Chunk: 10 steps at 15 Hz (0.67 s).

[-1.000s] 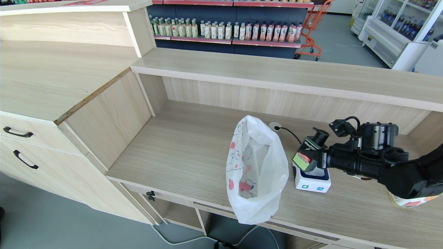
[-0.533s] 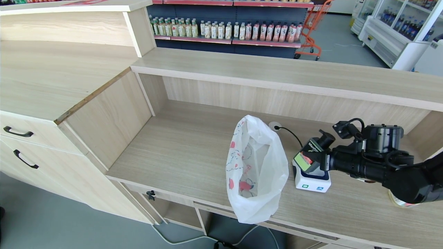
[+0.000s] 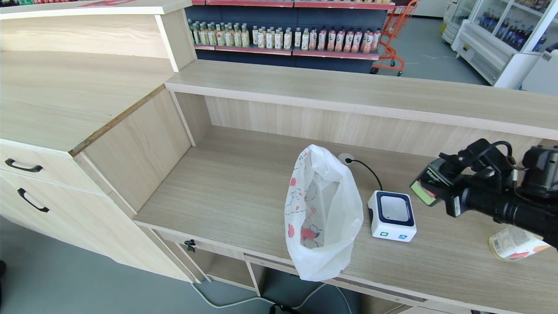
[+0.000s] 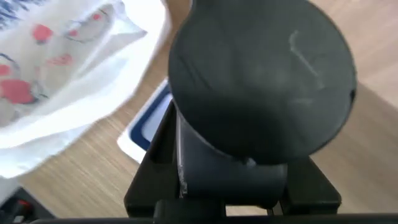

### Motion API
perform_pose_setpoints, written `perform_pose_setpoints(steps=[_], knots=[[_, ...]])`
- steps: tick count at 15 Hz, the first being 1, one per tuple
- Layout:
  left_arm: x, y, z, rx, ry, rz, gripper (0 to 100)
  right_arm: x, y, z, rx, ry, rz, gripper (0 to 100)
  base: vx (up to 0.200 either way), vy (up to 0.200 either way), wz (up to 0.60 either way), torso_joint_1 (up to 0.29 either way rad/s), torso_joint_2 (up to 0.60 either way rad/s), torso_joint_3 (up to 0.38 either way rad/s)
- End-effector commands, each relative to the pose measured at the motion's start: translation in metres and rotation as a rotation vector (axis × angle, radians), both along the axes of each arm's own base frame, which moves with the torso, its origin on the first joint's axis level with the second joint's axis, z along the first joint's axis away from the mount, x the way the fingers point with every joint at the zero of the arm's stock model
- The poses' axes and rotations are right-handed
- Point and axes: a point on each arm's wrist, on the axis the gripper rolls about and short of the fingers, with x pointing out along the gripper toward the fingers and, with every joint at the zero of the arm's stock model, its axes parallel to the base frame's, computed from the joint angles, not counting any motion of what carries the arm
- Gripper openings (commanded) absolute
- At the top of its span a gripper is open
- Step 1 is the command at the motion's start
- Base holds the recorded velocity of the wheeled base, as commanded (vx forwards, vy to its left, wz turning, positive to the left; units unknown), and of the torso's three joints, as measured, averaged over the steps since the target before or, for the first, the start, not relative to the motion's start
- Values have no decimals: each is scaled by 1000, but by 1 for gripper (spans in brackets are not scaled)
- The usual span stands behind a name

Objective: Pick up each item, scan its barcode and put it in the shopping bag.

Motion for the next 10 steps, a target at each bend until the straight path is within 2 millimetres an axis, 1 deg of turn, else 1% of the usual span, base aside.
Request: perform_pose_setpoints(steps=[1,3,5,7,9,10], knots=[[0,0,0,0,-1,0,100,-26,-17,21,-92,-85,-114,0,0,0,0,0,0,0],[0,0,0,-2,0,0,100,-29,-18,24,-119,-105,-126,0,0,0,0,0,0,0],[0,0,0,0,-1,0,100,-31,-17,25,-123,-114,-123,0,0,0,600,2,0,2],[0,0,0,0,-1,0,100,-30,-13,30,-173,-158,-97,0,0,0,600,2,5,2],[0,0,0,0,-1,0,100,-27,6,30,-162,-165,-22,0,0,0,600,5,2,0],[0,0,0,0,-1,0,100,-24,12,26,-164,-148,6,0,0,0,0,0,0,0]])
